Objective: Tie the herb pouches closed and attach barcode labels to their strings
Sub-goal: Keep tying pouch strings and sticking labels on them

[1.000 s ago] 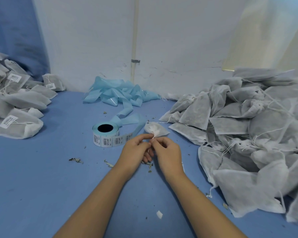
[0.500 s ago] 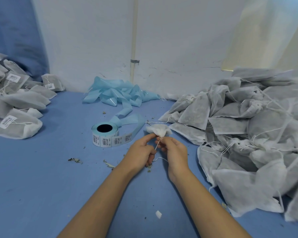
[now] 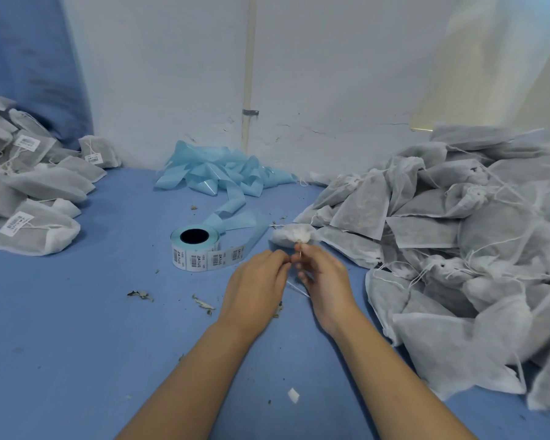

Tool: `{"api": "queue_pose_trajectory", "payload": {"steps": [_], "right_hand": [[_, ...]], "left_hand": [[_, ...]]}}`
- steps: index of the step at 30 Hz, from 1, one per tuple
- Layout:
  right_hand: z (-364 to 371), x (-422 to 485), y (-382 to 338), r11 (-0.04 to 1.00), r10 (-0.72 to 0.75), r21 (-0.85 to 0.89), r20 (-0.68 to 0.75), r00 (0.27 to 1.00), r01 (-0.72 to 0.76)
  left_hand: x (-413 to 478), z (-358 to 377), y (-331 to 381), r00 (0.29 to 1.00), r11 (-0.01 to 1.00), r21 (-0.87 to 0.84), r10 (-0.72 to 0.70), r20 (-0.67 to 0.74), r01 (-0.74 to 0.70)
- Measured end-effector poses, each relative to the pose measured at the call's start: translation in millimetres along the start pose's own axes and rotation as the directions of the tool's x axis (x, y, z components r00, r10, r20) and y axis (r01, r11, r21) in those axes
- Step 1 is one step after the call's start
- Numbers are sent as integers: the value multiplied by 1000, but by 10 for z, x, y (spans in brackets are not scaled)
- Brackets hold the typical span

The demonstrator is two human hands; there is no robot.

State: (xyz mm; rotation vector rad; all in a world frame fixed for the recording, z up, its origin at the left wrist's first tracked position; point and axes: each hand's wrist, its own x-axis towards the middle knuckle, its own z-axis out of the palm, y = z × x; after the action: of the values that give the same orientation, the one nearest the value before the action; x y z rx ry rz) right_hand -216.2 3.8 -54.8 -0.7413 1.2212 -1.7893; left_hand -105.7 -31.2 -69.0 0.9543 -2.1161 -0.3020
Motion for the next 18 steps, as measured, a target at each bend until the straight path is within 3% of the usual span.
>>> {"api": "queue_pose_trajectory", "payload": {"steps": [7,11,15,18], "right_hand": [[-12,-5,47,895,-283,-367,-29,959,253],[-25,-22,77,684,-453,-627,37,891,373],[6,-43,100,438,-514,-820,109,851,369],[-6,-63,116,337,-546,-854,165,822,396]], "left_hand": [[20,-60,-41,997,992,111,-60,-54,65],[22,-101,-26,991,994,89,-50,-125,61],[-4,-104,39,983,994,73,91,-158,-81],[-5,-33,19,982,975,-145,153,-109,-168]]}}
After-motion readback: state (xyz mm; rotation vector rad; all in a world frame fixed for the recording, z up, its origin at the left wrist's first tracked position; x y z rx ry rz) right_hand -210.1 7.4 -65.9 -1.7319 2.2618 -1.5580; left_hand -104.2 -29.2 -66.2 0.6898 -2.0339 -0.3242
